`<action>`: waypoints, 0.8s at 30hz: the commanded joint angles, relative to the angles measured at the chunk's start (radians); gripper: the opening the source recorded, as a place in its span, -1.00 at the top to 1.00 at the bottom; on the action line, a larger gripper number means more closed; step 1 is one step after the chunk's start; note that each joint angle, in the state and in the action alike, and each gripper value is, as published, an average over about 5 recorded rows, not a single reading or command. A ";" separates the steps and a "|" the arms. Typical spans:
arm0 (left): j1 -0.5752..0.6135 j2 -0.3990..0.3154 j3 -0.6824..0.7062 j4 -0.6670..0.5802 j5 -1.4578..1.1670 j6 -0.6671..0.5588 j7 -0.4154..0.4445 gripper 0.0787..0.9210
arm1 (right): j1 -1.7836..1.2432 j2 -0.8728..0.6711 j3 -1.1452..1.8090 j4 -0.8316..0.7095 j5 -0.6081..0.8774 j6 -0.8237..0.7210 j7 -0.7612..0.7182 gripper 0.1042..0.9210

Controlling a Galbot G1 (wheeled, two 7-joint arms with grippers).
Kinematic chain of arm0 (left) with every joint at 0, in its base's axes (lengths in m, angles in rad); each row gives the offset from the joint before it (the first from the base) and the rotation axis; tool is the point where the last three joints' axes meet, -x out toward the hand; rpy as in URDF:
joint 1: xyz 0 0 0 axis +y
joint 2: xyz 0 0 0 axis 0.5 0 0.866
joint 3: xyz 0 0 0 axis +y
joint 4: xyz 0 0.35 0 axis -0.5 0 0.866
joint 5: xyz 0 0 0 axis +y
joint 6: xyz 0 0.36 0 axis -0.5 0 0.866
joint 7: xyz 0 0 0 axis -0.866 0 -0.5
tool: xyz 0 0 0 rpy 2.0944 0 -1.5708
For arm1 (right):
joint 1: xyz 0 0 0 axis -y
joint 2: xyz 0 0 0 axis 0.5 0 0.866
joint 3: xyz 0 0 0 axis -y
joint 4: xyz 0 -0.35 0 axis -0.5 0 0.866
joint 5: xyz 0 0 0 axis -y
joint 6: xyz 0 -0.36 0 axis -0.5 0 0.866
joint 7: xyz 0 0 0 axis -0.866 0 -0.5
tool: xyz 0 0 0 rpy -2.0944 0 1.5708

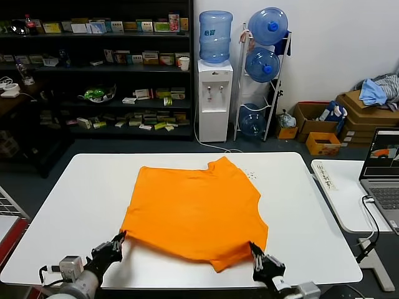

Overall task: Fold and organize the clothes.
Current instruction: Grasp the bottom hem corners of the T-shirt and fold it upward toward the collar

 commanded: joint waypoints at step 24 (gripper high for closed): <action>-0.440 -0.048 0.228 0.345 -0.001 -0.076 0.024 0.55 | 0.489 0.038 -0.182 -0.306 0.137 -0.118 0.001 0.54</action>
